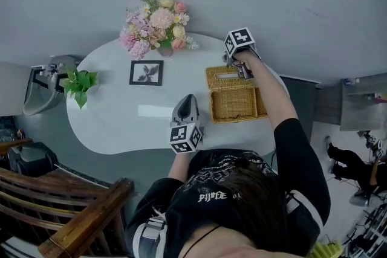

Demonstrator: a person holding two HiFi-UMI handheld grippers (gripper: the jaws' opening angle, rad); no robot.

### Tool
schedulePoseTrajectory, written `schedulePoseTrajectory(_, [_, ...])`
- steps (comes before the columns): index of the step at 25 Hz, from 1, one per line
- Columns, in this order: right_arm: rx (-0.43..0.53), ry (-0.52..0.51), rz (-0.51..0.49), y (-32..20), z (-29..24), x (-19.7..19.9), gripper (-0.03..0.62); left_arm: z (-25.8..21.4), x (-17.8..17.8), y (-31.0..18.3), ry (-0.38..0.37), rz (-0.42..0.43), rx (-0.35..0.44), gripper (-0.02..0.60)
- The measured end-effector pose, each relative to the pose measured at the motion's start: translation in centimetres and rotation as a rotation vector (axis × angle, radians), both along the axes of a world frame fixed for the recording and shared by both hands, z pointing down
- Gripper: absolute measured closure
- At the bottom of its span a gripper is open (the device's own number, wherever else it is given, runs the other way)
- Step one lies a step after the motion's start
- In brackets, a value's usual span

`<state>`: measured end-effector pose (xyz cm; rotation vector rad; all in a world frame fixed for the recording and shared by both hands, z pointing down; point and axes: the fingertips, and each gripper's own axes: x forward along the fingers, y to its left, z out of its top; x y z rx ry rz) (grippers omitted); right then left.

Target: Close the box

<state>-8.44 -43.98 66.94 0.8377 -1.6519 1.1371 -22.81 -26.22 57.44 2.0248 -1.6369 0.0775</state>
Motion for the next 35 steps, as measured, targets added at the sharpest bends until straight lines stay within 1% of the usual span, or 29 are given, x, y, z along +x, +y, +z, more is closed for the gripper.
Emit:
schedulePoseTrajectory(5, [-0.05, 0.024, -0.013, 0.2, 0.8, 0.0, 0.416, -0.5, 0.1, -0.3, -0.023, 0.024, 0.016, 0.555])
schedulePoseTrajectory(8, [-0.083, 0.03, -0.019, 0.4, 1.3, -0.4, 0.416, -0.1, -0.6, -0.3, -0.028, 0.009, 0.008, 0.555])
schedulePoseTrajectory(11, [-0.112, 0.063, -0.026, 0.7, 2.1, -0.2, 0.416, 0.2, -1.3, -0.2, -0.033, -0.005, -0.002, 0.555])
schedulePoseTrajectory(16, [-0.127, 0.089, -0.034, 0.6, 2.2, 0.0, 0.43, 0.3, -2.2, -0.3, -0.038, -0.026, -0.004, 0.555])
schedulePoseTrajectory(20, [-0.106, 0.14, -0.065, 0.5, 2.3, 0.3, 0.464, 0.2, -2.2, -0.5, -0.044, -0.021, 0.004, 0.555])
schedulePoseTrajectory(22, [-0.106, 0.157, -0.077, 0.7, 2.3, 0.5, 0.508, 0.2, -2.0, -0.5, -0.045, -0.017, 0.004, 0.555])
schedulePoseTrajectory(23, [-0.114, 0.155, -0.083, 0.8, 2.4, 0.5, 0.548, 0.2, -2.0, -0.4, -0.045, -0.016, 0.003, 0.555])
schedulePoseTrajectory(27, [-0.12, 0.142, -0.095, 1.0, 2.4, 0.2, 0.551, 0.5, -2.5, 0.1, -0.042, -0.029, -0.007, 0.555])
schedulePoseTrajectory(32, [-0.107, 0.074, -0.027, 0.2, 1.6, -0.1, 0.556, 0.8, -3.4, 0.4, -0.042, -0.051, -0.015, 0.555])
schedulePoseTrajectory(35, [-0.102, 0.047, -0.011, 0.0, 1.1, -0.2, 0.556, 0.6, -3.2, 0.2, -0.041, -0.045, -0.008, 0.555])
